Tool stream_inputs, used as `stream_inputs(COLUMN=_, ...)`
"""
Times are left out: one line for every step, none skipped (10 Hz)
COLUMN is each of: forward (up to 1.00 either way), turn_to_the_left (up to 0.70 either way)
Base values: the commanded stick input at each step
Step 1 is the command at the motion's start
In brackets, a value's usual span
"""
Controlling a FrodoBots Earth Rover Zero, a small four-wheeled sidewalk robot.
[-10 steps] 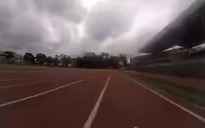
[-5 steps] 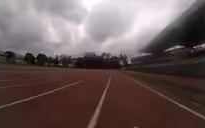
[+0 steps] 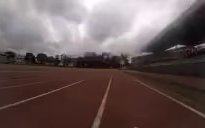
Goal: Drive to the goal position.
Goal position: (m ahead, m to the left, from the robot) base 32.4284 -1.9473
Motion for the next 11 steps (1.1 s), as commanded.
stream_inputs(forward=0.70, turn_to_the_left=0.00)
stream_inputs(forward=0.70, turn_to_the_left=0.00)
stream_inputs(forward=0.70, turn_to_the_left=0.00)
stream_inputs(forward=0.70, turn_to_the_left=0.00)
stream_inputs(forward=0.70, turn_to_the_left=0.00)
stream_inputs(forward=0.70, turn_to_the_left=0.00)
stream_inputs(forward=0.70, turn_to_the_left=0.00)
stream_inputs(forward=0.70, turn_to_the_left=0.00)
stream_inputs(forward=0.70, turn_to_the_left=0.00)
stream_inputs(forward=0.70, turn_to_the_left=0.00)
stream_inputs(forward=0.70, turn_to_the_left=0.00)
